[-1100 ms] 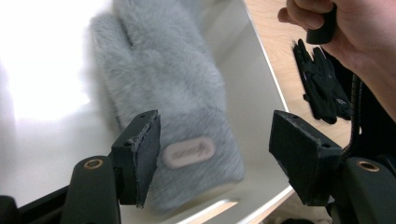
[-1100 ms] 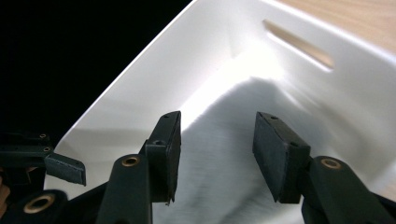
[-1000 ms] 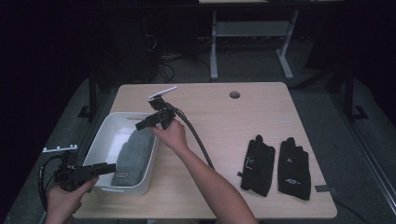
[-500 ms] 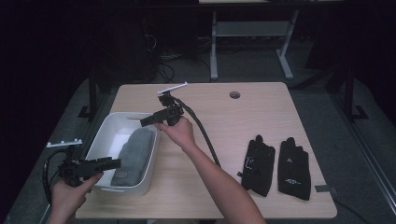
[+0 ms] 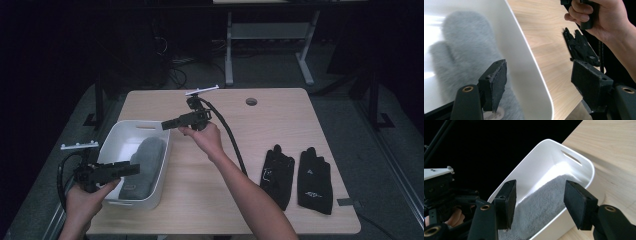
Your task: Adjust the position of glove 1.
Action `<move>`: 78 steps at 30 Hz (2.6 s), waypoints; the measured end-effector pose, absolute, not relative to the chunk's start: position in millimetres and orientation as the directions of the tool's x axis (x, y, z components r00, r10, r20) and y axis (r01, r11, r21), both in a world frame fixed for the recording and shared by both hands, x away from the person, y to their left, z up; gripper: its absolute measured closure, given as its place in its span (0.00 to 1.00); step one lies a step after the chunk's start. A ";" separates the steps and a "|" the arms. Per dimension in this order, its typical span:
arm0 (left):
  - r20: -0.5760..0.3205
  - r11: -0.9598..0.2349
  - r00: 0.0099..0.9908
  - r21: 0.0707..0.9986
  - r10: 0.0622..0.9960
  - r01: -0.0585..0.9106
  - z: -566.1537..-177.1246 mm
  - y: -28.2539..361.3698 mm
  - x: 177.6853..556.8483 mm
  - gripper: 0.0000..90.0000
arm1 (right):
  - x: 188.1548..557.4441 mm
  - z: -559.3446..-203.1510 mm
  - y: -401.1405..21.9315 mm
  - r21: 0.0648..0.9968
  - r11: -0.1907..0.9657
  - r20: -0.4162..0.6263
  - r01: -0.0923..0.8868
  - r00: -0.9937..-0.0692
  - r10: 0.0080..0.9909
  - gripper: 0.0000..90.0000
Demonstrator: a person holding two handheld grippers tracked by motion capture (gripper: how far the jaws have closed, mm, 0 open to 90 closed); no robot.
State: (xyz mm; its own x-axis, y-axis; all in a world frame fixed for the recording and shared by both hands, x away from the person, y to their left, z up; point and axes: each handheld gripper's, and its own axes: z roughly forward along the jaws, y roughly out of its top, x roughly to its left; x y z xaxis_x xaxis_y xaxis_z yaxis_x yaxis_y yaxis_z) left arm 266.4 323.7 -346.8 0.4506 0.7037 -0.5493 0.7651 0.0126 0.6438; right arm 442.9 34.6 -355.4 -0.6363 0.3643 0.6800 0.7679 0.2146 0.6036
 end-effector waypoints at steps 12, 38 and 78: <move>-0.541 -0.028 0.488 0.650 0.685 0.759 -340.1 293.2 275.0 0.29 | 439.9 -351.8 0.4 0.605 0.175 0.691 0.777 -0.622 0.368 0.46; -0.521 -0.106 0.554 0.660 0.649 0.744 -333.7 239.8 285.4 0.28 | 427.7 -353.3 -65.5 0.596 0.124 0.701 0.794 -0.589 0.402 0.44; -0.516 -0.260 0.684 0.667 0.515 0.699 -354.8 127.7 292.5 0.27 | 387.6 -360.8 -203.5 0.584 0.036 0.678 0.811 -0.512 0.527 0.44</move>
